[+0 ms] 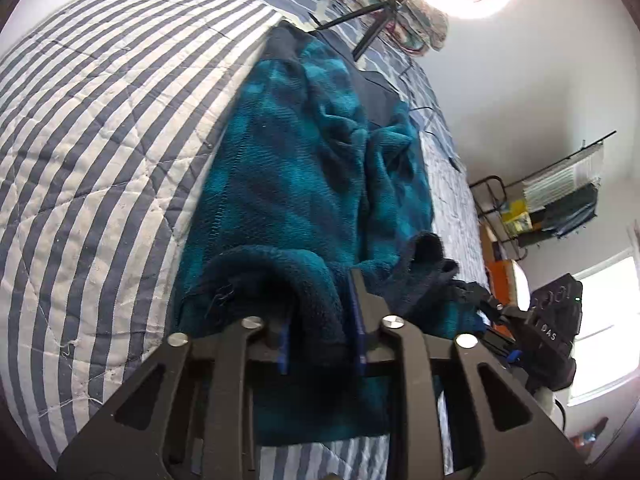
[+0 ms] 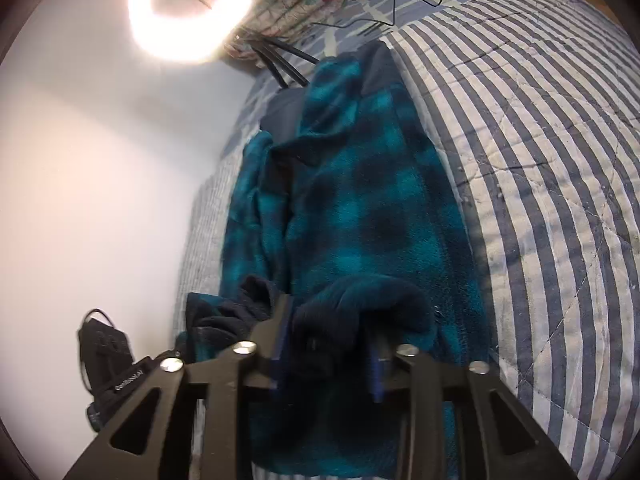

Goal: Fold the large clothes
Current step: 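Lift the hem with both tools and fold it toward the collar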

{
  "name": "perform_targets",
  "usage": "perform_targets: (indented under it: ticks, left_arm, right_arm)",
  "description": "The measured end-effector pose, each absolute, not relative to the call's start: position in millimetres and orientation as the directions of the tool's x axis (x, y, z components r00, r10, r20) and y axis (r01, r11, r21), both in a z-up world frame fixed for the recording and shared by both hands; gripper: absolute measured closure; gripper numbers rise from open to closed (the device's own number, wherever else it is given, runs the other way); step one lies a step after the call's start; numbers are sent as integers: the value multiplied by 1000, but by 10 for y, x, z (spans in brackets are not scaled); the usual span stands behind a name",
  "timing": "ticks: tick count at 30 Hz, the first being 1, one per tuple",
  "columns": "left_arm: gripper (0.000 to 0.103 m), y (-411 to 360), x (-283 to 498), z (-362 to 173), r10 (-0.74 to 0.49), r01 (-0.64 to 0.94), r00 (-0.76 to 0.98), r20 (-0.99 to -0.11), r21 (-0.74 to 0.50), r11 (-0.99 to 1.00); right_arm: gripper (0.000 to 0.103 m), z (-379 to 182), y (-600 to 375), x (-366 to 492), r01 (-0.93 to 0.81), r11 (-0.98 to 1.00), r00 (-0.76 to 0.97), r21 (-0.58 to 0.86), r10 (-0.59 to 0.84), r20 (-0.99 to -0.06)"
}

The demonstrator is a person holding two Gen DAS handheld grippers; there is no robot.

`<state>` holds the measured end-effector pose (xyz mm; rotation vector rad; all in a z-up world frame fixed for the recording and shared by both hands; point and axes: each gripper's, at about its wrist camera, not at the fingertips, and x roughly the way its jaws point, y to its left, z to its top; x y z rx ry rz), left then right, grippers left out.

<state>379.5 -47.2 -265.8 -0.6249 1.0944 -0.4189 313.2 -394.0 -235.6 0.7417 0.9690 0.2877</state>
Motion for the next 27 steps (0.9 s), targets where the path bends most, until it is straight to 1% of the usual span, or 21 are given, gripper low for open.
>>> perform_targets:
  ticks: [1, 2, 3, 5, 7, 8, 9, 10, 12, 14, 16, 19, 20, 21, 23, 25, 27]
  left_arm:
    - [69, -451, 3790, -2628, -614, 14, 403, -678, -667, 745]
    - [64, -434, 3789, -2600, -622, 14, 400, -673, -675, 738]
    - [63, -411, 3783, -2568, -631, 12, 400, -665, -685, 729]
    - [63, -362, 3766, -2504, -652, 12, 399, -645, -707, 707]
    - [58, -298, 3736, -2420, -681, 29, 401, -613, -734, 678]
    - [54, -265, 3721, -2392, -691, 32, 406, -598, -747, 664]
    - [47, -234, 3706, -2368, -702, 37, 409, -582, -759, 651]
    - [44, -204, 3692, -2341, -709, 49, 415, -571, -764, 644]
    - [33, -148, 3668, -2283, -690, 61, 448, -568, -750, 658]
    - [30, -106, 3685, -2267, -693, 59, 448, -565, -755, 653]
    - [30, -84, 3674, -2223, -684, 79, 457, -569, -740, 668]
    - [30, -171, 3557, -2122, -603, 182, 484, -634, -601, 778]
    - [34, -218, 3509, -2129, -577, 214, 484, -658, -550, 807]
    - [44, -270, 3481, -2167, -557, 236, 472, -683, -511, 827]
    - [53, -353, 3456, -2263, -542, 263, 443, -714, -474, 840]
    - [56, -450, 3446, -2348, -519, 280, 439, -734, -437, 855]
    - [56, -533, 3479, -2438, -489, 277, 443, -752, -403, 872]
  right_arm:
    - [36, -2322, -3959, 3113, 90, 710, 561, 699, 544, -624]
    - [30, -2272, -3992, 3081, 80, 691, 576, 718, 556, -600]
    - [24, -2220, -4028, 3047, 68, 671, 588, 739, 571, -573]
    - [23, -2137, -4096, 3005, 51, 644, 600, 763, 591, -539]
    - [23, -2046, -4185, 2917, 26, 623, 613, 782, 608, -504]
    - [23, -2008, -4218, 2861, 17, 633, 618, 774, 601, -506]
    - [23, -1975, -4236, 2793, 14, 669, 622, 743, 576, -531]
    - [24, -1960, -4236, 2742, 10, 705, 622, 709, 551, -556]
    - [25, -1990, -4218, 2631, 12, 793, 609, 609, 477, -634]
    - [31, -2090, -4206, 2551, 12, 825, 580, 565, 455, -676]
    - [43, -2220, -4184, 2498, 13, 836, 544, 548, 454, -706]
    - [45, -2392, -4094, 2440, 6, 860, 511, 510, 436, -741]
    - [45, -2421, -4083, 2421, -2, 861, 505, 509, 440, -742]
    - [47, -2455, -4054, 2417, -9, 863, 500, 506, 442, -745]
    - [66, -2484, -4018, 2402, -13, 876, 497, 481, 423, -758]
    - [80, -2446, -3995, 2342, -16, 888, 514, 459, 401, -759]
    - [85, -2413, -3995, 2250, -16, 898, 528, 440, 381, -759]
